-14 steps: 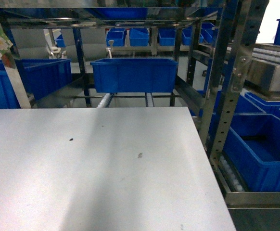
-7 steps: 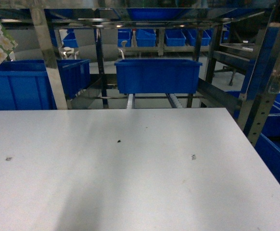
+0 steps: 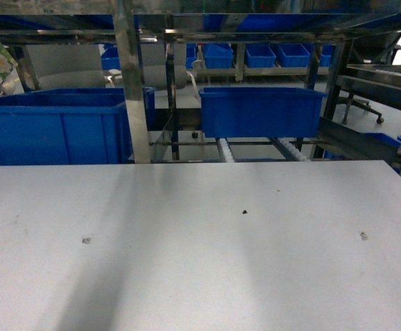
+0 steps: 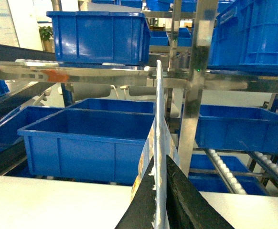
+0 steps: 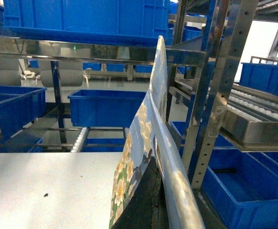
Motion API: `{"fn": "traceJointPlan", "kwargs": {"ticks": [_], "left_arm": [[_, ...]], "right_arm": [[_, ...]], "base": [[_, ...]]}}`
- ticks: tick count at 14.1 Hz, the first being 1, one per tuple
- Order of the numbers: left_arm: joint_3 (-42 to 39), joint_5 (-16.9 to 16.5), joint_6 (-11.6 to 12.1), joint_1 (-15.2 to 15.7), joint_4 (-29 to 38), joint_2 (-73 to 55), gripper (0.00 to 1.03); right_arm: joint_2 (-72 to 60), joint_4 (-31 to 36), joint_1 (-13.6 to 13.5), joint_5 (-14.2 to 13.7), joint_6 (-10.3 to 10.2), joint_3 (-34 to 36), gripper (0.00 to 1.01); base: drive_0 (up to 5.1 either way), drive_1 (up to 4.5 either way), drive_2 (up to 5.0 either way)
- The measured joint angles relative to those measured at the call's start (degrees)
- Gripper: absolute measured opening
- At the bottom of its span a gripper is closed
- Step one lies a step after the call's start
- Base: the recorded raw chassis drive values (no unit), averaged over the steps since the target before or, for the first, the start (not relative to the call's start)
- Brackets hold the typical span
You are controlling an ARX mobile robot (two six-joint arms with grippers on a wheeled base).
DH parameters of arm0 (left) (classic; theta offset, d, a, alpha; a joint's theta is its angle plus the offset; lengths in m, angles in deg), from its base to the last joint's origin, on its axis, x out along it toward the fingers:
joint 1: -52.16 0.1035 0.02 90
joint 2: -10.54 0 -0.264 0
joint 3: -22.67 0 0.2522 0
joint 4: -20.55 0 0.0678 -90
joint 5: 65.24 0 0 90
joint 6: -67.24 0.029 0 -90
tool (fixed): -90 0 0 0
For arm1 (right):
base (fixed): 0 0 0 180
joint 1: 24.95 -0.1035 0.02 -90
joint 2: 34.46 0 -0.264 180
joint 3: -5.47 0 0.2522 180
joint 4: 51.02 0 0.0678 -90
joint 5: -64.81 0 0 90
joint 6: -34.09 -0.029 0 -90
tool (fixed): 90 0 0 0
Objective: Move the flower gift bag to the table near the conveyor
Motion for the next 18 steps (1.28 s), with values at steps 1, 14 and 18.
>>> {"fn": "traceJointPlan", "kwargs": {"ticks": [1,14,18], "left_arm": [[0.0,0.0,0.0,0.0,0.0,0.0,0.03],[0.0,-0.1,0.0,0.0,0.3,0.3,0.03],[0.0,-0.1,0.0,0.1,0.1,-0.3,0.03]], "right_arm": [[0.0,0.0,0.0,0.0,0.0,0.0,0.02],[0.4,0.3,0.0,0.3,0.0,0.0,0.02],[0.0,0.1,0.0,0.3,0.0,0.1,0.02]], "base": [[-4.8,3.55,1.5],[-4.8,3.55,1.5],[-2.4,1.78,0.7]]}}
